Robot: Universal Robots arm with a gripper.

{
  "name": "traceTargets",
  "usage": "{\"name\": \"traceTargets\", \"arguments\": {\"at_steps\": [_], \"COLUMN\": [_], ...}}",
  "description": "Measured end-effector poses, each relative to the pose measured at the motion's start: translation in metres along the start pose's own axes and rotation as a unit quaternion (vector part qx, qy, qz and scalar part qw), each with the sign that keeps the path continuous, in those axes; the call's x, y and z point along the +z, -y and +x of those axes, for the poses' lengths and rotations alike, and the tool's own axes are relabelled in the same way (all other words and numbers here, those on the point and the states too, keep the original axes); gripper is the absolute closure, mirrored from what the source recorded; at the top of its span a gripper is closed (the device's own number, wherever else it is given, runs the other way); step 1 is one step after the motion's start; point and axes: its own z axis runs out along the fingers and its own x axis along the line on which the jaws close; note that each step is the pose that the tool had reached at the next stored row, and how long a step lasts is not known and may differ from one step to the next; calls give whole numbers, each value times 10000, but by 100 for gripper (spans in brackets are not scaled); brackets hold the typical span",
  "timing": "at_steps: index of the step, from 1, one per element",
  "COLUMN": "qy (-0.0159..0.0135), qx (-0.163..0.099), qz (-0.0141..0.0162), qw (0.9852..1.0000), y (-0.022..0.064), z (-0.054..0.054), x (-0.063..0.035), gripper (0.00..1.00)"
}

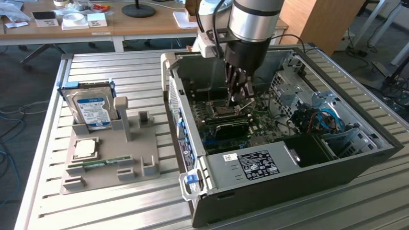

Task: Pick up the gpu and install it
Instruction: 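Press down on the gpu until it lock into place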

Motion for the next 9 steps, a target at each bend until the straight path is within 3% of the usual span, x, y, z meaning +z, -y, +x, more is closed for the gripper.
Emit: {"name": "traceTargets", "arguments": {"at_steps": [3, 9], "qy": [0, 1], "qx": [0, 0], "qz": [6, 11], "qw": [10000, 10000], "y": [2, 2], "z": [-2, -2], "x": [-51, -53], "gripper": [89, 89]}}
